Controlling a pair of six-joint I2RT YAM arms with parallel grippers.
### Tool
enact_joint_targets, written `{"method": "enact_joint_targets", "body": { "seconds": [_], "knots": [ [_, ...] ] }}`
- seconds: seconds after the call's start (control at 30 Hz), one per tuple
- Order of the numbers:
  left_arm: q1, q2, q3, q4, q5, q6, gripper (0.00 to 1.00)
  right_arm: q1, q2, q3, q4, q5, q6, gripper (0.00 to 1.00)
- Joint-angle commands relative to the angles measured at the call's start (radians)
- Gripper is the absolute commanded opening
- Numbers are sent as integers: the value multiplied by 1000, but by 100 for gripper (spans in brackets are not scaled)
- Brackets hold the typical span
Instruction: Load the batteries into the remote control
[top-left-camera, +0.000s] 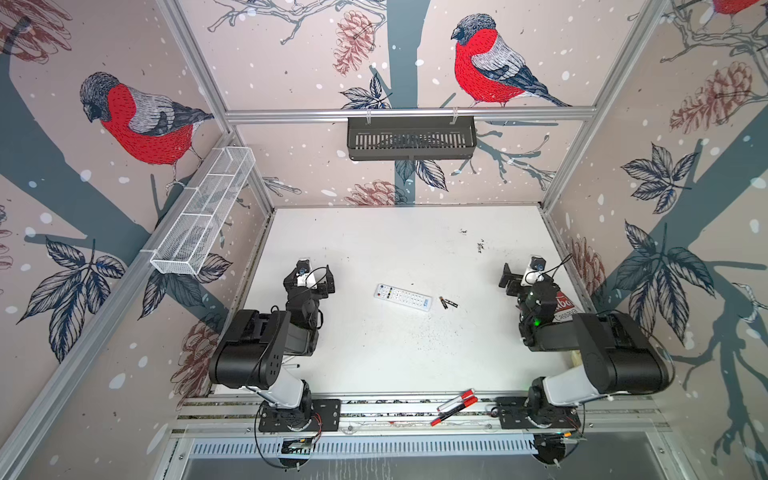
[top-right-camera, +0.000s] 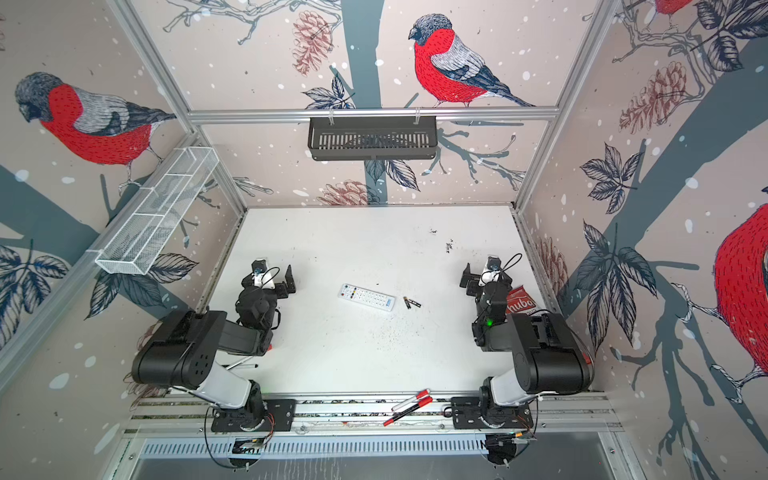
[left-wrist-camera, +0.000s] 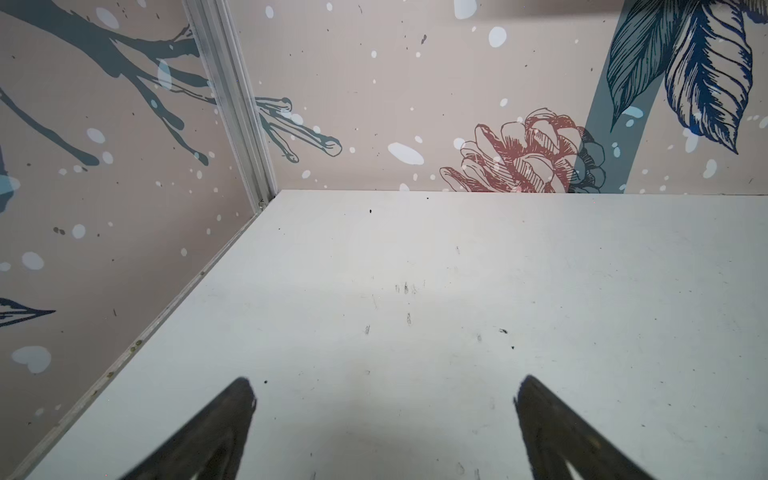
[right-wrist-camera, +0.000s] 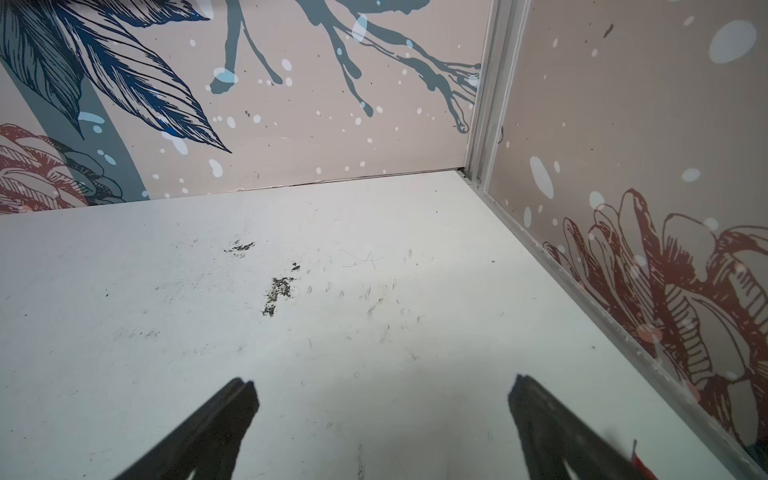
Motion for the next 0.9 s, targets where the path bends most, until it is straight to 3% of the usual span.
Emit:
{"method": "enact_joint_targets", "body": {
  "seconds": [0.0, 0.87],
  "knots": [
    [3, -1, 2, 24, 8, -1, 98, 1, 0, 3, 10, 9, -4, 100],
    [2, 0, 2, 23, 8, -1, 98, 15, -1, 0, 18, 26, -15, 99]
  ]
}}
